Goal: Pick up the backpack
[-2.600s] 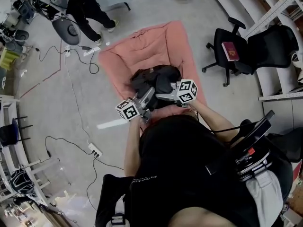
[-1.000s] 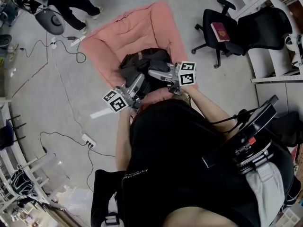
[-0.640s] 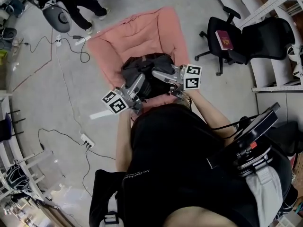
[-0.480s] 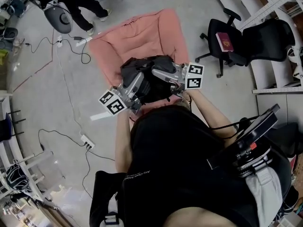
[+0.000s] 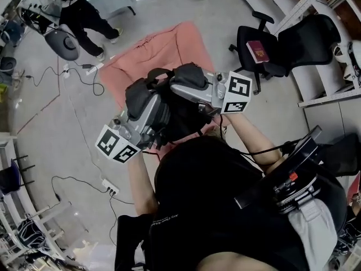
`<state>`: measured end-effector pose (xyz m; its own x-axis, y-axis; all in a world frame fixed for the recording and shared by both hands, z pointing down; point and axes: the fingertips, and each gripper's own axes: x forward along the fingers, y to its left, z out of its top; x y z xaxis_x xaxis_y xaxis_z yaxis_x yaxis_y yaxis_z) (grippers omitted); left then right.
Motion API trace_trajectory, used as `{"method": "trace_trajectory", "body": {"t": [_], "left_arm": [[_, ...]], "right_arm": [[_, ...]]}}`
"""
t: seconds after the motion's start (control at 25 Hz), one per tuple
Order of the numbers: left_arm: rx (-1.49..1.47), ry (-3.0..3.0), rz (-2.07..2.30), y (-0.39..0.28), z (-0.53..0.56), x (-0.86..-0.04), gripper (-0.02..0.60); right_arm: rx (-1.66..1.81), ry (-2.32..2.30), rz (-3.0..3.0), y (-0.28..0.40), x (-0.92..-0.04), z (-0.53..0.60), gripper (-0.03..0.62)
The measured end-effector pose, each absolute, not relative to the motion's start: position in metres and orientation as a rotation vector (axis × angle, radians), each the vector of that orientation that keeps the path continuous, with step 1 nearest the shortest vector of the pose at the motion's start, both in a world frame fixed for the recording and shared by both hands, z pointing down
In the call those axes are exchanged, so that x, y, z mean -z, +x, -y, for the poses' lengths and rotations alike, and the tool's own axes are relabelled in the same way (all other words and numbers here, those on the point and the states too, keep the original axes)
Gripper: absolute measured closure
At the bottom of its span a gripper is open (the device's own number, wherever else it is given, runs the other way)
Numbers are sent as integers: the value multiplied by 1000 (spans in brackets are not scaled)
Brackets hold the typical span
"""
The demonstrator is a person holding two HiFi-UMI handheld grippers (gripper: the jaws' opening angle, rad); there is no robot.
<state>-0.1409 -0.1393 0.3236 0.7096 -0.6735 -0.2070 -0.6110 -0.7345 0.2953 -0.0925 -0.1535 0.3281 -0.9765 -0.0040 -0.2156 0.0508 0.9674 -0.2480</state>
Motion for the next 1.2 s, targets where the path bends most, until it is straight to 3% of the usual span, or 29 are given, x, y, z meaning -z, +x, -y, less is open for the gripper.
{"method": "trace_trajectory", "body": {"t": [0.44,1.2], "left_arm": [[353,2911,1269,-141,124,-234,555],[304,2828,1322,-136,126,-263,558]], "right_arm": [[-11,-15,-2940,-100,-236,124,548],[67,-108,-2962,-99,-263,129,548]]}}
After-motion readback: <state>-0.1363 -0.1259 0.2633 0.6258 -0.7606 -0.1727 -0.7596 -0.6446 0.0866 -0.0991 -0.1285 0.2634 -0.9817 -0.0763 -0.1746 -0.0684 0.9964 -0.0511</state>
